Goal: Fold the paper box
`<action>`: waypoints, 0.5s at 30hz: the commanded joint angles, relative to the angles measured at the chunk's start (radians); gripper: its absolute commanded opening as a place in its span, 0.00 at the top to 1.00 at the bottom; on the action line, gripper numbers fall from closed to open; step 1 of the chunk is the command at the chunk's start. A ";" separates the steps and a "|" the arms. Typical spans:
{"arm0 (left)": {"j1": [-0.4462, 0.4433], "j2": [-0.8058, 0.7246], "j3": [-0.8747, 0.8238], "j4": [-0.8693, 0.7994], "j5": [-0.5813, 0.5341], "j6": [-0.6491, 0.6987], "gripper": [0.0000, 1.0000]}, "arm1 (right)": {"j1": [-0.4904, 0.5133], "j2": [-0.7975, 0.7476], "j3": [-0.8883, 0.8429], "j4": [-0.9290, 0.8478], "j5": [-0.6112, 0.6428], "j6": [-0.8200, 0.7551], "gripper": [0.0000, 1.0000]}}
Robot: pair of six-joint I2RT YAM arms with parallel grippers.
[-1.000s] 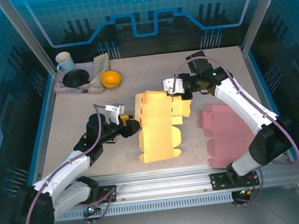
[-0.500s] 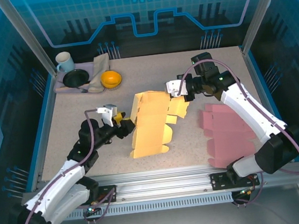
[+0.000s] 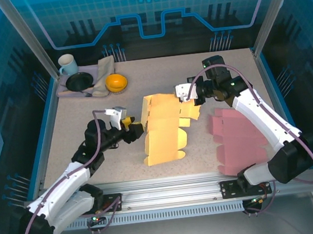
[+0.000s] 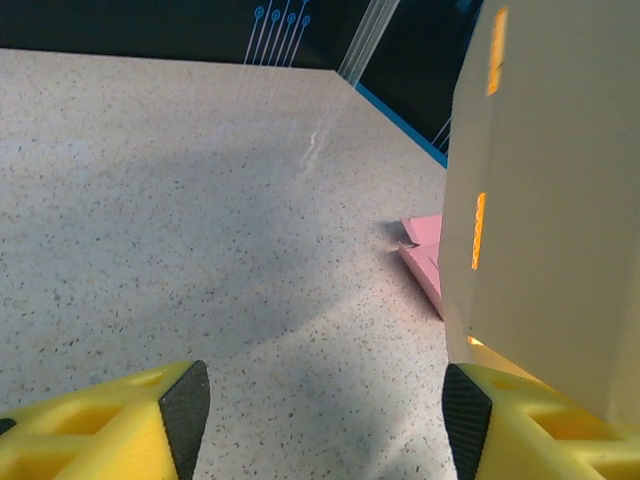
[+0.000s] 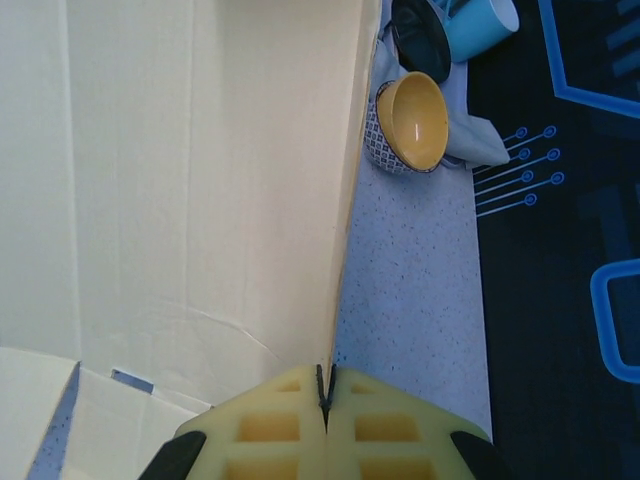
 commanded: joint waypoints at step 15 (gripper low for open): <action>-0.005 0.176 0.063 0.129 0.212 -0.098 0.32 | 0.002 -0.039 -0.035 0.075 -0.086 0.048 1.00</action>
